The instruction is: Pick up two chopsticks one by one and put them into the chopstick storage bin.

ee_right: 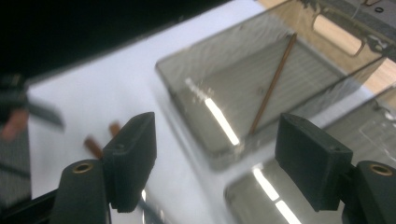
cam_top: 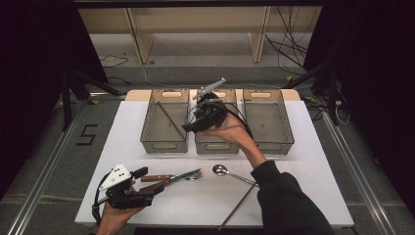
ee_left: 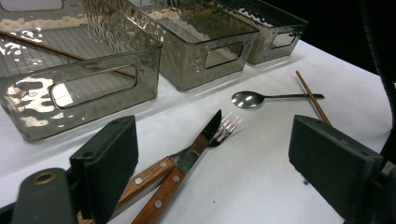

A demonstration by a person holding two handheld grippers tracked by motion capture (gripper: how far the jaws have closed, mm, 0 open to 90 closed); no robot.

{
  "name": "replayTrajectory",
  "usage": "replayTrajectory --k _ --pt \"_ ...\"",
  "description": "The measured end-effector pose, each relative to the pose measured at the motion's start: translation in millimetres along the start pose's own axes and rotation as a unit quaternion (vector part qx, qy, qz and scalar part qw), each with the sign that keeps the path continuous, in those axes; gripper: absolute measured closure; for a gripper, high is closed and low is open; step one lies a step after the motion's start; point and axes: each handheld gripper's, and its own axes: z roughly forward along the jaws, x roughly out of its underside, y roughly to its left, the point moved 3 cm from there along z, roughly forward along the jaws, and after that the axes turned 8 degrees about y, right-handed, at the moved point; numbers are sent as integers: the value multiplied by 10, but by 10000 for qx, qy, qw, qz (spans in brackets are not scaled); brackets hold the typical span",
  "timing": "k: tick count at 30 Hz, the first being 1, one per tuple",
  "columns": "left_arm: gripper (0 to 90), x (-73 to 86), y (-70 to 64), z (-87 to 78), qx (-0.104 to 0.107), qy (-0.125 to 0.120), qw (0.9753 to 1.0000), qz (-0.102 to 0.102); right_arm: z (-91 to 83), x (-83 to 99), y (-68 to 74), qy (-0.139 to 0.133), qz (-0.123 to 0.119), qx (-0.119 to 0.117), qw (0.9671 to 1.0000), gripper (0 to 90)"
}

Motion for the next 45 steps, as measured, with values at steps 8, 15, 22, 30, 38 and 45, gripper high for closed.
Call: replayTrajectory --k 8,15,22,30,38,45 --pt "153 -1 32 -1 -21 -18 10000 -37 -225 429 95 192 -408 63 9990 272" --pt "153 3 42 1 -30 -4 10000 -30 -314 725 181 385 -680 90 9969 277" --pt "153 4 46 11 -45 11 10000 -38 -361 1021 241 714 -898 99 9933 283" --pt "153 6 51 15 -51 7 10000 -45 -381 1279 311 956 -1014 79 9902 272" --pt "153 7 53 20 -62 22 10000 -19 -358 1487 378 1323 -1240 111 9834 278" --pt "153 9 54 23 -67 30 10000 -19 -277 1674 416 1806 -1565 93 9710 297"
